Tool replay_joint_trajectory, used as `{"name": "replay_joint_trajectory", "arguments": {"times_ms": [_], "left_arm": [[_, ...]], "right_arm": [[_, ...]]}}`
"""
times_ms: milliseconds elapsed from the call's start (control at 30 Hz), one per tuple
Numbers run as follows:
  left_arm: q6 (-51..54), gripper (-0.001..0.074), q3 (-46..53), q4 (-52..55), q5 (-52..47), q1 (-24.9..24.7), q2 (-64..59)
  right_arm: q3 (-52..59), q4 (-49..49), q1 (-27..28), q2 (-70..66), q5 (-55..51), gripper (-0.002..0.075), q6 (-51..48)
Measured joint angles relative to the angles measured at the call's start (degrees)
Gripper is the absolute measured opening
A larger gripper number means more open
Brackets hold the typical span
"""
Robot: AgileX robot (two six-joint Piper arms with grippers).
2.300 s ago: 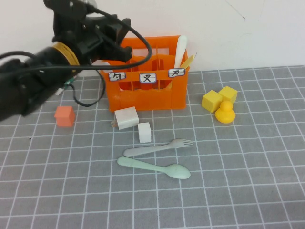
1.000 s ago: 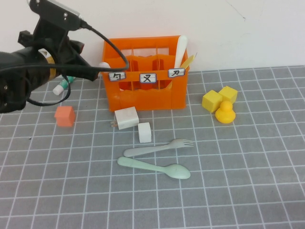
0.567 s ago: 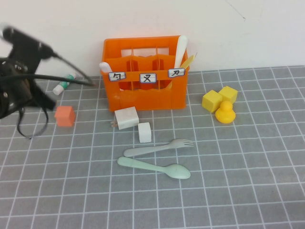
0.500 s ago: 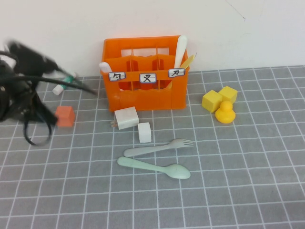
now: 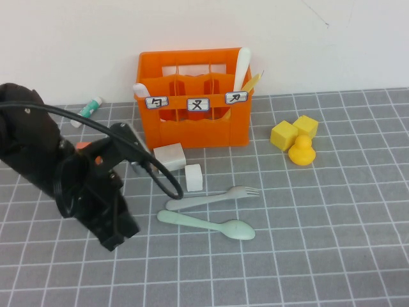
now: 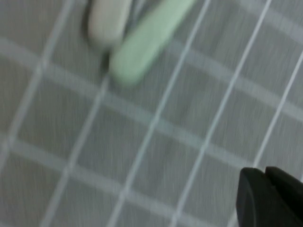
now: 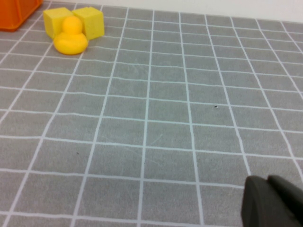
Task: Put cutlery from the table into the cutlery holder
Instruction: Pick up the spoon
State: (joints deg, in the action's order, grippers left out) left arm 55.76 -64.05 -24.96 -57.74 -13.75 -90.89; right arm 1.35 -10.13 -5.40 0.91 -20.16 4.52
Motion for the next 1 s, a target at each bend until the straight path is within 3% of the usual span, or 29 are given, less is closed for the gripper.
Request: {"name": "replay_joint_trajectory", "arguments": {"times_ms": [133,400,600,1000], "left_arm": [[9.31,0.0055,0.0,-5.56,2.33,-1.23,0.0],[14.01,0.0359,0.0,-1.6,15.11,-11.55,-1.08],[12.77,0.04,0.0,1.63,21.75,-16.59,-6.48],[8.26,0.0403,-7.27,6.98,21.35,-17.08,-16.7]], "right_arm": [[0.0,0.0,0.0,0.0,0.0,-0.0003,0.0],[0.0,0.0,0.0,0.0,0.0,-0.0003,0.0],[0.0,0.0,0.0,0.0,0.0,-0.0003,0.0],[0.0,0.0,0.0,0.0,0.0,-0.0003,0.0]]}}
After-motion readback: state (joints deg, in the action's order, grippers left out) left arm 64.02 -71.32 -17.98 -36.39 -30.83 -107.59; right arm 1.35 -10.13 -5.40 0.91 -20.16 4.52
